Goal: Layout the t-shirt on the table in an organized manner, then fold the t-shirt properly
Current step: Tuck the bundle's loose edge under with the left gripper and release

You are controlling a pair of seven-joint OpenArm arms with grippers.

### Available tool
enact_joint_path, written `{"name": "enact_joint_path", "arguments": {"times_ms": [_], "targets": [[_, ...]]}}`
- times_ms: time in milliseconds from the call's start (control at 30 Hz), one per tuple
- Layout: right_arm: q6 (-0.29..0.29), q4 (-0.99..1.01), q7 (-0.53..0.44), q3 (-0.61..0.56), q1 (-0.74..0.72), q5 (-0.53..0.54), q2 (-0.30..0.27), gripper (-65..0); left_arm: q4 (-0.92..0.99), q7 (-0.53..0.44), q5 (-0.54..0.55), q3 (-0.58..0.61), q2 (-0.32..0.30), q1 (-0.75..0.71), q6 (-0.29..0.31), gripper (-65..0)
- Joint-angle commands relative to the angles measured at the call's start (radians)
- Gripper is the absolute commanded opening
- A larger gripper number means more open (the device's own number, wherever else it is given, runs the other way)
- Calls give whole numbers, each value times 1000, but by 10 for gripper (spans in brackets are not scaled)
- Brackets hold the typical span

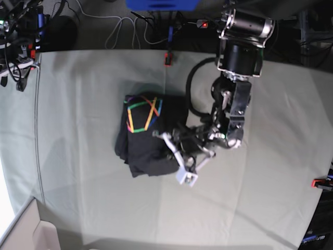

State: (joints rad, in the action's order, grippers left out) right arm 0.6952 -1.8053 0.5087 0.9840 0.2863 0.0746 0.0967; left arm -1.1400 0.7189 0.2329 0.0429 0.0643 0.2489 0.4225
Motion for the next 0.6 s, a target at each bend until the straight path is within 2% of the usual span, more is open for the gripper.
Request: {"name": "enact_joint_path", "arguments": {"times_ms": [0, 167, 300, 567], "targets": [[3, -14, -25, 2, 0, 11, -12, -276, -15, -18, 12, -1, 4, 23, 3, -649], [3, -14, -25, 2, 0, 11, -12, -276, 24, -17, 10, 2, 4, 22, 3, -649], [3, -14, -25, 2, 0, 11, -12, -276, 59, -14, -33, 1, 4, 17, 3, -649], [3, -14, -25, 2, 1, 11, -12, -276, 36, -15, -43, 1, 4, -26, 5, -649]]}}
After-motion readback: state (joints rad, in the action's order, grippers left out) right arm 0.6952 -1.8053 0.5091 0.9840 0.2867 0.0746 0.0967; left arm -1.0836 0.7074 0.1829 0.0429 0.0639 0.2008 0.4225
